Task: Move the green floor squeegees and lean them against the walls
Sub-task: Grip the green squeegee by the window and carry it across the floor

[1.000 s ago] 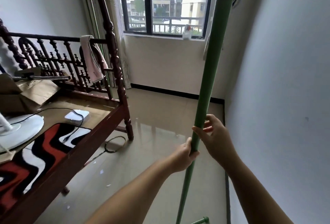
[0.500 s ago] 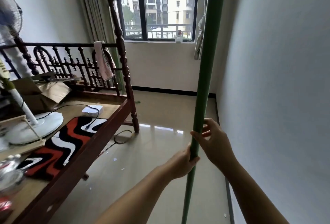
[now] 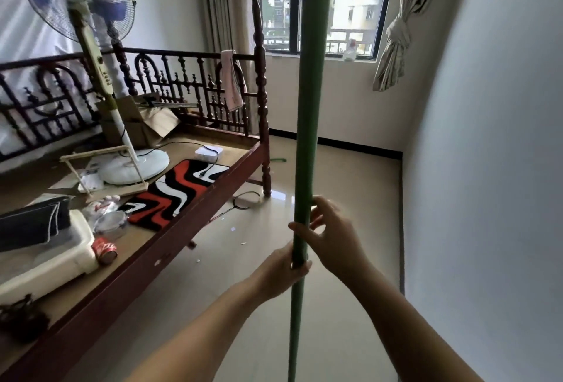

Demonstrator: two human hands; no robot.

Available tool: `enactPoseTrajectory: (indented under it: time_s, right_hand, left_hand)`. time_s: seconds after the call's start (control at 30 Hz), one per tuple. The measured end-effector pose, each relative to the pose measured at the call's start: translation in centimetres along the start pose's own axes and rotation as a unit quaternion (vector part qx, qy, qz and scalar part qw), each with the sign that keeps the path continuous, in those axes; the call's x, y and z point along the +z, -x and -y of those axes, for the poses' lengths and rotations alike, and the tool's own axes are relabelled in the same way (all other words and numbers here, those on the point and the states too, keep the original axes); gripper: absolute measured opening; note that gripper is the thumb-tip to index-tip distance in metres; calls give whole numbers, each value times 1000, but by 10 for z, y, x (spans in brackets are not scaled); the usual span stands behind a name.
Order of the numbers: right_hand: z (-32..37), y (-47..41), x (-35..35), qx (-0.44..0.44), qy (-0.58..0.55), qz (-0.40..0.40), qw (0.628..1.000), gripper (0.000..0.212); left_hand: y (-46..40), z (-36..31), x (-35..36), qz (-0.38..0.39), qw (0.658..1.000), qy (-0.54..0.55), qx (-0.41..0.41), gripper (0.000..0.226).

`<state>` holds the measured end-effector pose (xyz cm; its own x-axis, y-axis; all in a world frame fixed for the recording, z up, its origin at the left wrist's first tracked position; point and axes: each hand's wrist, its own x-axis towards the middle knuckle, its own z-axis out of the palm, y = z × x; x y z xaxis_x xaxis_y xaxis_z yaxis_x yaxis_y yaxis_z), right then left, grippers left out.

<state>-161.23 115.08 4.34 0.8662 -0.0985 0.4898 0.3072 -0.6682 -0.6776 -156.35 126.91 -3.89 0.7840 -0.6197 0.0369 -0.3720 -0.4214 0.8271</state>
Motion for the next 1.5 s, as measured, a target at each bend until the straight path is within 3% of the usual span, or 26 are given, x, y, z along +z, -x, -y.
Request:
enactPoseTrajectory:
  time_s: [0.33, 0.47, 0.7, 0.83, 0.9, 1.07, 1.17, 1.23, 1.37, 1.5]
  right_hand:
    - [92, 59, 53, -44, -75, 73, 993, 34]
    - [131, 82, 81, -56, -80, 109, 989, 38]
    - [193, 112, 140, -53, -103, 134, 984, 36]
    - [215, 123, 160, -55, -115, 146, 981, 36]
    - [219, 126, 164, -56, -120, 148, 980, 37]
    - [216, 130, 159, -37, -145, 173, 973, 34]
    - [197, 139, 145, -27, -144, 194, 970, 38]
    - [173, 151, 131, 7, -116, 189, 975, 44]
    - [108, 189, 95, 129, -72, 144, 979, 49]
    - [49, 237, 55, 261, -61, 106, 958, 45]
  left_hand:
    - [129, 24, -37, -67, 997, -7, -46, 29]
    - [183, 36, -58, -72, 996, 1, -56, 36]
    - [263, 62, -101, -94, 993, -32, -62, 10]
    - [288, 77, -117, -121, 988, -44, -84, 40]
    - [296, 79, -118, -126, 988, -36, -85, 44]
    - [299, 70, -111, -136, 985, -12, -102, 10]
    - [307, 61, -100, -163, 982, -6, -99, 20]
    - [316, 62, -89, -189, 971, 7, -144, 33]
    - [331, 77, -68, -49, 962, -91, -251, 22]
    - [305, 78, -43, -16, 975, -12, -223, 32]
